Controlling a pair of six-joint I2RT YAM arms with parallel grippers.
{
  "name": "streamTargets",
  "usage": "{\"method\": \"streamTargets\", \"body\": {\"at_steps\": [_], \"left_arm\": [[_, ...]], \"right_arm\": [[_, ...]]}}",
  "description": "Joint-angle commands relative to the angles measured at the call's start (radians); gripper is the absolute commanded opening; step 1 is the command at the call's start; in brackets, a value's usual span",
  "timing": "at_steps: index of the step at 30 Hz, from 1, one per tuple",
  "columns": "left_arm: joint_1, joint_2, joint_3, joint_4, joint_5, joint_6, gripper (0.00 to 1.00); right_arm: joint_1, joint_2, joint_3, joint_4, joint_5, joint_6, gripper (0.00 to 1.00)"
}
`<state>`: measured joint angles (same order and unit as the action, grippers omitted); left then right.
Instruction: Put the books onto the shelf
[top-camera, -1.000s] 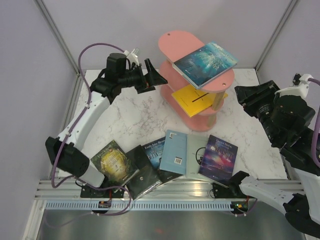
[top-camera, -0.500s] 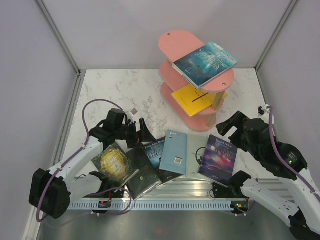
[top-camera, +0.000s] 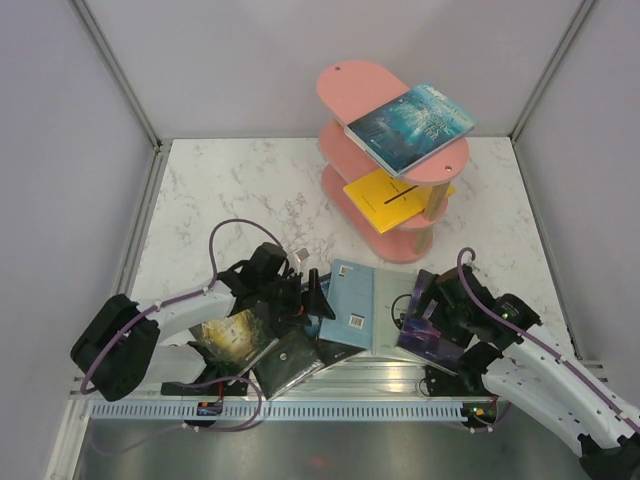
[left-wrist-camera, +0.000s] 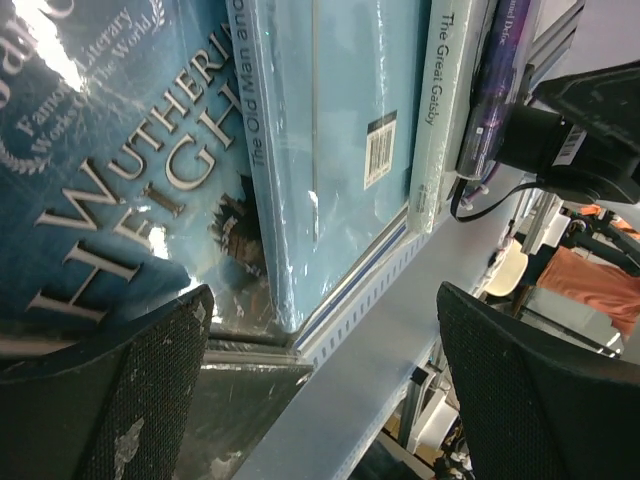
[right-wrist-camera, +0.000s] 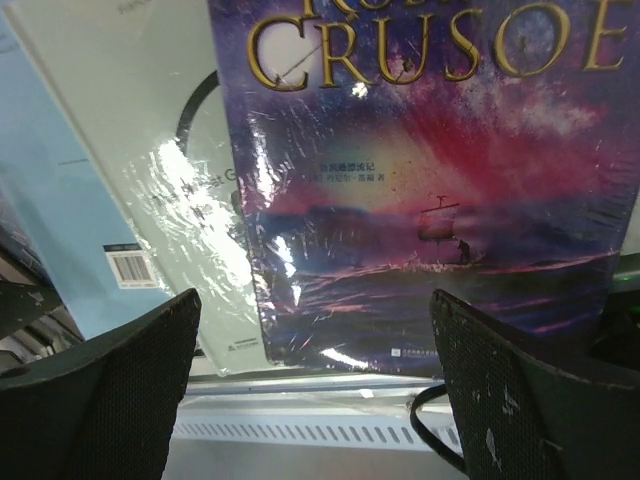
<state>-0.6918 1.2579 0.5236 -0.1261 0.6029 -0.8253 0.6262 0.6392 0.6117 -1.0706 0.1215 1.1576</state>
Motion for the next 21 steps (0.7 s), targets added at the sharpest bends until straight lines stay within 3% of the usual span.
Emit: {"method": "streamTargets", "body": {"at_steps": [1, 14, 20, 21], "left_arm": [[-0.005, 0.076, -0.013, 0.104, -0.031, -0.014, 0.95], [-0.025, 0.351, -0.135, 0.609, 0.118, -0.221, 0.86], [-0.041, 0.434, -0.177, 1.008, 0.208, -0.4, 0.68], [-0.048, 0.466, -0.178, 1.063, 0.218, -0.423, 0.6]], "right_arm": [[0.003, -0.044, -0.07, 0.07, -0.069, 0.051, 0.98], [0.003, -0.199, -0.362, 0.218, -0.215, 0.157, 0.98], [0.003, -0.216, -0.392, 0.227, -0.229, 0.171, 0.97], [0.003, -0.219, -0.394, 0.227, -0.229, 0.172, 0.97]]}}
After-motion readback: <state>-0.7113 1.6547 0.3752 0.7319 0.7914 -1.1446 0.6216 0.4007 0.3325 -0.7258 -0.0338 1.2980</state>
